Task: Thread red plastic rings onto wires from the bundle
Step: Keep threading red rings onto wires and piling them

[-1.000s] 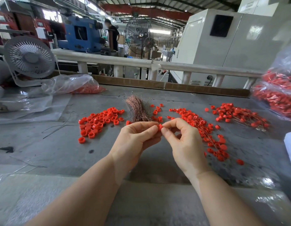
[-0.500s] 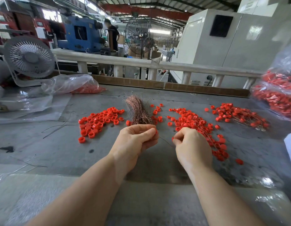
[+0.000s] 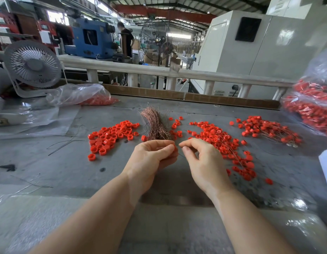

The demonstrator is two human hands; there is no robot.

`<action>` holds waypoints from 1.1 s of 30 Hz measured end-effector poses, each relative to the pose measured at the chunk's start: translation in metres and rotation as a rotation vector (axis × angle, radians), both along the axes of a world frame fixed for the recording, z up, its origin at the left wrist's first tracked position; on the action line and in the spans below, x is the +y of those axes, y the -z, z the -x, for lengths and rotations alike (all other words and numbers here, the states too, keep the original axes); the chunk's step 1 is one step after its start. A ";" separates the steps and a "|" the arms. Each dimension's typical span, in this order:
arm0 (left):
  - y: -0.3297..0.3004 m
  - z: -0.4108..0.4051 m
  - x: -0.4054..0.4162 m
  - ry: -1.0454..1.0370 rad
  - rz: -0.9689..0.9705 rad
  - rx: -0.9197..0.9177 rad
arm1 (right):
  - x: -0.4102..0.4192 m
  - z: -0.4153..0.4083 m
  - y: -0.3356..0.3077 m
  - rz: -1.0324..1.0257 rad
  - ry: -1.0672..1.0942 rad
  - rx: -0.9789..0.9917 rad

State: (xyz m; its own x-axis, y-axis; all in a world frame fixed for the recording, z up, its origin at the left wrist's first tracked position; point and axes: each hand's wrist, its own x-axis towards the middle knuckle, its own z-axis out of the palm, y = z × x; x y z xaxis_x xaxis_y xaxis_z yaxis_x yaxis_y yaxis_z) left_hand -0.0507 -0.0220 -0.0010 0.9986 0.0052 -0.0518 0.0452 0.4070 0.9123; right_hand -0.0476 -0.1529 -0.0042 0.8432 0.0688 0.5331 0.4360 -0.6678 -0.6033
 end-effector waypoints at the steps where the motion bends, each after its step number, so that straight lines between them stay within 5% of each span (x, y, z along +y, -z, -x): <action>1: 0.000 0.000 0.000 0.001 0.000 -0.001 | 0.001 0.000 0.000 0.003 -0.010 0.002; 33: 0.000 -0.001 0.001 0.016 -0.016 -0.014 | -0.001 -0.002 0.000 0.019 0.031 -0.033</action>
State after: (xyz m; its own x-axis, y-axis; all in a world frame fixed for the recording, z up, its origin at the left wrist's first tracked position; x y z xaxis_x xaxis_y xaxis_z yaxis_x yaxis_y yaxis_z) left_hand -0.0499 -0.0207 -0.0014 0.9992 -0.0104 -0.0376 0.0386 0.3918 0.9192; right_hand -0.0458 -0.1535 -0.0047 0.8271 0.0535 0.5595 0.4345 -0.6923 -0.5761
